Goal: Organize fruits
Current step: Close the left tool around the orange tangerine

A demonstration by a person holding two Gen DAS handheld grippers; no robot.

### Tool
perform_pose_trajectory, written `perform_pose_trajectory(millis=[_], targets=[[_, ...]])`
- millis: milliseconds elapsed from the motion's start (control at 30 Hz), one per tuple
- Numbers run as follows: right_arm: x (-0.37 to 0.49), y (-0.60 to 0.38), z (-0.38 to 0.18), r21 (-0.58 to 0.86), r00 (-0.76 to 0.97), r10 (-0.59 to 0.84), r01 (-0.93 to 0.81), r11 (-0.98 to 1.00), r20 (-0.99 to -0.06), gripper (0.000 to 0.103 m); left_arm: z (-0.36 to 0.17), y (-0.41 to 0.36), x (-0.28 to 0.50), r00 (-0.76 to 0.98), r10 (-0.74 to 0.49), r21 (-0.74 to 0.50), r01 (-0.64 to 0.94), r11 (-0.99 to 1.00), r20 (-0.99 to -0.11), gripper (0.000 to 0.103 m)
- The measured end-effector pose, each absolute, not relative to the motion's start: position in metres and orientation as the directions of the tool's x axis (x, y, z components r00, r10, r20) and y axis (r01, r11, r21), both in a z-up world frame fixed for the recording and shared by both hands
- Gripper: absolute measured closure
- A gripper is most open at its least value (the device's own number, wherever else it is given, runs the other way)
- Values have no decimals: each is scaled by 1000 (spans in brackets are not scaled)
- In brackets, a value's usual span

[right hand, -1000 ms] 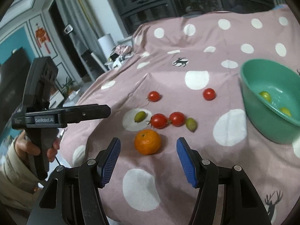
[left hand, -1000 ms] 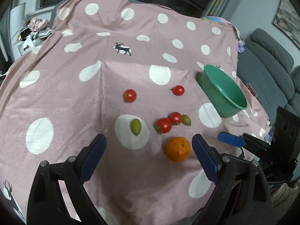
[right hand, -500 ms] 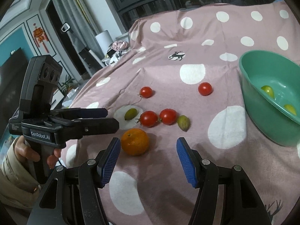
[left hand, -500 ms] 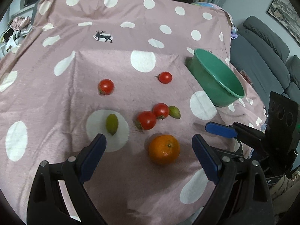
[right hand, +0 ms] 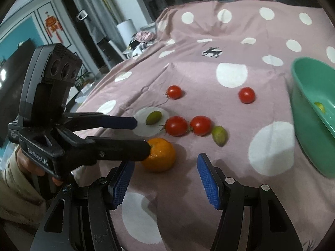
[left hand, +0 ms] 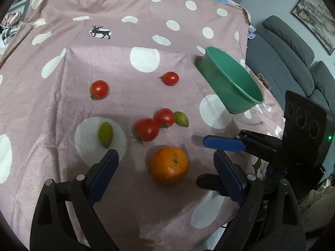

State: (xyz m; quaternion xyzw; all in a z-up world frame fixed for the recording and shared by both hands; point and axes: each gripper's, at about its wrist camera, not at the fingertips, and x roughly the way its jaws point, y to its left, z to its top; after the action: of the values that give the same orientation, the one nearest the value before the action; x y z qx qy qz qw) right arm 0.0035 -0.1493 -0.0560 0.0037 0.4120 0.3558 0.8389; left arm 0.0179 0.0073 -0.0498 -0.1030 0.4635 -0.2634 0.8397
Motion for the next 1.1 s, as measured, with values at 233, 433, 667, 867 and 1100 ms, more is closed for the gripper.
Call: perform_pose_trajectory(millis=[233,433,667,867,1100], targets=[[7,-139,-64,300,375,597,-605,737,-709,40,-66,4,23,367,-578,-487,315,814,-729,26],[12,-133,-67,295,352,586,-612,734,-730,40,-68,3,24,338,-602,-511,324,796,-724,37],[16,-115,-71,289,303,585,-646,706,-752,42,-73,1,24,291,-610,-529,313,789,-737,49],[17,-116,-74,284,305,572,-636,718,-761,52,-75,10,24,295,-617,-550,283,786,-729,60],[19,-116,-76,290,304,568,-625,725,-764,56,-74,10,24,299,-613,-548,278,789,-731,59]])
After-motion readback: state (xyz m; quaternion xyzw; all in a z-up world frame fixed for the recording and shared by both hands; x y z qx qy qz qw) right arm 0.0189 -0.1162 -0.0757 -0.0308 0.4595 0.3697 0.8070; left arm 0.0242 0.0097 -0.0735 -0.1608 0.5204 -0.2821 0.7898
